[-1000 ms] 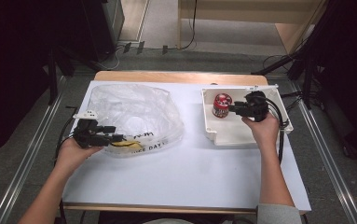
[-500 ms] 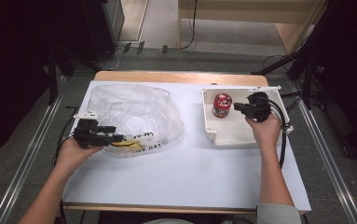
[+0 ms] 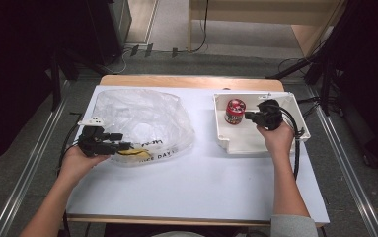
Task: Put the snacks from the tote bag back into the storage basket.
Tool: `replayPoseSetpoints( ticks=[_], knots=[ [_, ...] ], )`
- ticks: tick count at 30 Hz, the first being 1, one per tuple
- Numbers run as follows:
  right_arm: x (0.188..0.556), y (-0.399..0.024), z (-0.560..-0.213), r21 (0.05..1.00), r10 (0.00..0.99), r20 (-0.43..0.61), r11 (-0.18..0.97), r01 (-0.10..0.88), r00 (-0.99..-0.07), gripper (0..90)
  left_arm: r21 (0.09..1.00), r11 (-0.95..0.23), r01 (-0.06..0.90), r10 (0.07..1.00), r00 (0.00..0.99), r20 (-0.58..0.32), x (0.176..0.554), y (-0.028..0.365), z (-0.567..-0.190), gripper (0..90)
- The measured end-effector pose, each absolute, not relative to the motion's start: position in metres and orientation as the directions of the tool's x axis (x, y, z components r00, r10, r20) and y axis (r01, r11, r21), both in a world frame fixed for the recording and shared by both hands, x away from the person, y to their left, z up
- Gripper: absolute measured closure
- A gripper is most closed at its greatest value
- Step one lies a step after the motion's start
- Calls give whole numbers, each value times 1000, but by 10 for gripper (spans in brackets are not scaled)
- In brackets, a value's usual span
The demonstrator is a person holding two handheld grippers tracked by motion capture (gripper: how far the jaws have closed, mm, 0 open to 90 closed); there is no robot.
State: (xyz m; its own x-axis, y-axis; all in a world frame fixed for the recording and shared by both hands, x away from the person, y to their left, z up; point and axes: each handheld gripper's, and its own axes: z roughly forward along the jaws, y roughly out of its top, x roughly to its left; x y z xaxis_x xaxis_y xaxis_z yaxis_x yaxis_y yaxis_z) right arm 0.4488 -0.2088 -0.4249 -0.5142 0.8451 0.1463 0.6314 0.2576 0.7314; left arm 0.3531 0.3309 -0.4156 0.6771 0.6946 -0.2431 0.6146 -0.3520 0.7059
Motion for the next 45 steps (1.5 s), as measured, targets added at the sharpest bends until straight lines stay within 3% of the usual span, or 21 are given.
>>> replayPoseSetpoints(
  ticks=[45],
  knots=[
    [452, -191, -430, 714, 829, 127, 305, 630, -545, 900, 705, -354, 615, 693, 679, -244, 353, 331, -416, 405]
  ],
)
